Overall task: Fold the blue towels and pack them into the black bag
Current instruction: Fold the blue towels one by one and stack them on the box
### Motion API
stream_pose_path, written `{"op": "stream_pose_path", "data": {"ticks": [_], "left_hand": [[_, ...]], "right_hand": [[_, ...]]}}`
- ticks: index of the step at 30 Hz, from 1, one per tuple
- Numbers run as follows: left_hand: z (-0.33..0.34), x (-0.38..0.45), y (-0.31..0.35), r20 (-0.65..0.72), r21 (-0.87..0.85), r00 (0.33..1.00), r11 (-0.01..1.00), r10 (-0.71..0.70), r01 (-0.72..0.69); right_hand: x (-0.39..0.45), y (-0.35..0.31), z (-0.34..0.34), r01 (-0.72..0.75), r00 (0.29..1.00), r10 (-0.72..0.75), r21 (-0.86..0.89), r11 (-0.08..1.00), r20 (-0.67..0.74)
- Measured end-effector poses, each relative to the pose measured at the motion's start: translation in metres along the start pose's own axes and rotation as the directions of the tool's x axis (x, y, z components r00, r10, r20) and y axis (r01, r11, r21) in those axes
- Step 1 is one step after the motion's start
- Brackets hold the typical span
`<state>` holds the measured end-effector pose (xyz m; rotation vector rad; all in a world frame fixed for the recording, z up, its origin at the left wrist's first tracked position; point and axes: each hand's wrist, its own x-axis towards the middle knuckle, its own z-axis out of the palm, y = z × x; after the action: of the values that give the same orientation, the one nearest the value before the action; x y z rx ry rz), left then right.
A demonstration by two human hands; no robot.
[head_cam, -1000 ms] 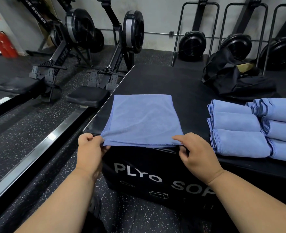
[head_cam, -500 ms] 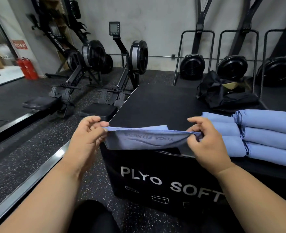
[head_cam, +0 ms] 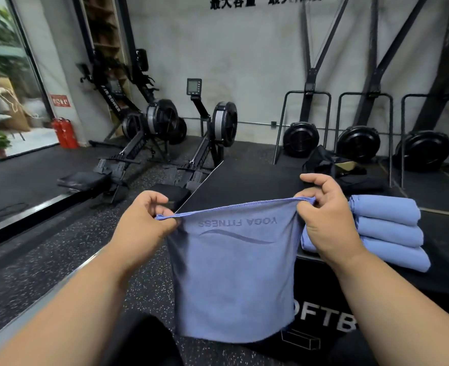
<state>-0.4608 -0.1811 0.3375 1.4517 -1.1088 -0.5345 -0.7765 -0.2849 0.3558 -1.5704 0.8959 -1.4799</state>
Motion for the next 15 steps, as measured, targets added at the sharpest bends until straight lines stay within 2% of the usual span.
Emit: {"op": "stream_pose_path", "data": {"ticks": [4,15], "left_hand": [[-0.011,-0.015,0.005,0.042,-0.094,0.999,0.995,-0.022,0.026],[-0.035,-0.026,0.007,0.169,-0.091,0.986,0.996,-0.004,0.019]], "right_hand": [[-0.01,-0.007,-0.003,-0.03,1.0,0.03,0.028,0.999,-0.003],[-0.021,0.001,-0.002,-0.085,0.996,0.085,0.029,0.996,0.012]]}}
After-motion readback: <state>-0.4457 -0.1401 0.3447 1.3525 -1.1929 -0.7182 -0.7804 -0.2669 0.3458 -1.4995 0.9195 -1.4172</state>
